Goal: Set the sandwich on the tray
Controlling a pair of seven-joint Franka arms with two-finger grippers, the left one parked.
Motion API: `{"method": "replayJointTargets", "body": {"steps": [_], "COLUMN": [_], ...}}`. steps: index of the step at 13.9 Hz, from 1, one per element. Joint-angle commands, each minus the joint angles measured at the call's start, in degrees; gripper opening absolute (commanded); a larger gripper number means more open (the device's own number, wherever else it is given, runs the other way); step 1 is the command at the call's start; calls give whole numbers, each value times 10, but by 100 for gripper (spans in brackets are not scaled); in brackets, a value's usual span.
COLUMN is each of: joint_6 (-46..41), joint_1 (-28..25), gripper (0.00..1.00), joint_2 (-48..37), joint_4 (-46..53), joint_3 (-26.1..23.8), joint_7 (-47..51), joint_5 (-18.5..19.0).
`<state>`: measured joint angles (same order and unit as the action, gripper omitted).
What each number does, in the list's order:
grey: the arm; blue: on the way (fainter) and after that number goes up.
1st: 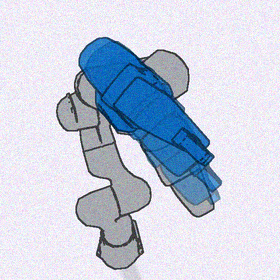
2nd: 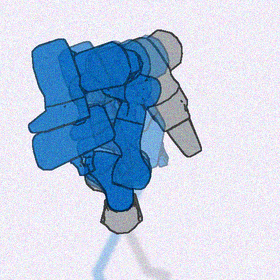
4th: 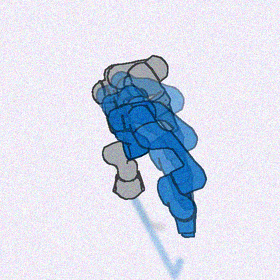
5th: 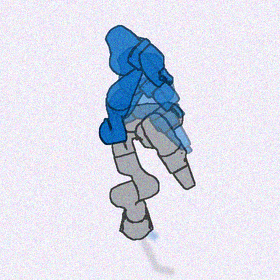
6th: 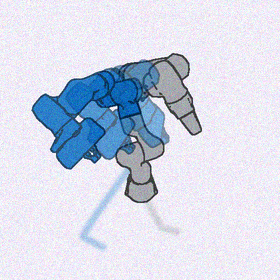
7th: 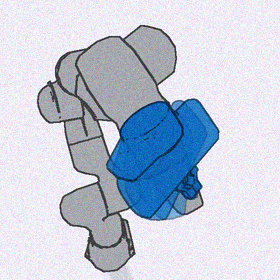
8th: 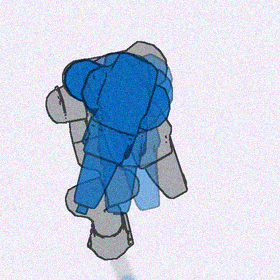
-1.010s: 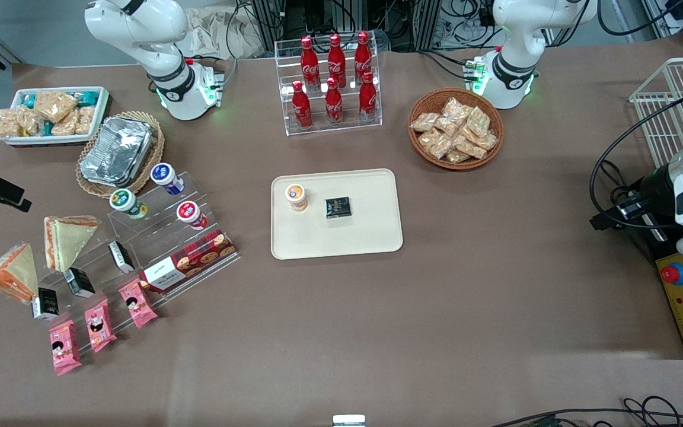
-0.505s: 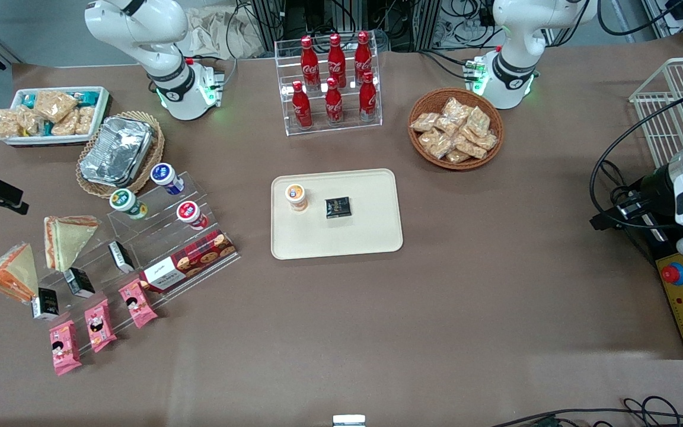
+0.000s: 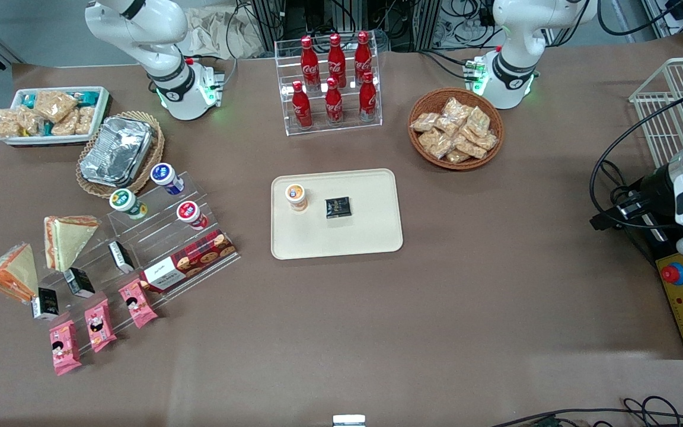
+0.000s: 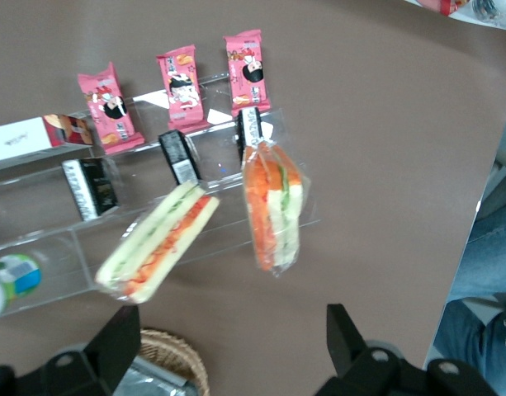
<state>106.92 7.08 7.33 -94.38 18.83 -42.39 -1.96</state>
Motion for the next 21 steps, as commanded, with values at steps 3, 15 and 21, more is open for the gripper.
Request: {"method": "replayJointTargets", "body": {"steps": [3, 15, 21], "joint_6": [52, 217, 220], "joint_1": [32, 28, 18], "gripper": [100, 87, 12], "joint_2": [72, 122, 131], "joint_4": [-2, -107, -102], "joint_3": [1, -3, -3], "joint_7": [-75, -110, -103], "joint_5": [-53, -100, -101]}}
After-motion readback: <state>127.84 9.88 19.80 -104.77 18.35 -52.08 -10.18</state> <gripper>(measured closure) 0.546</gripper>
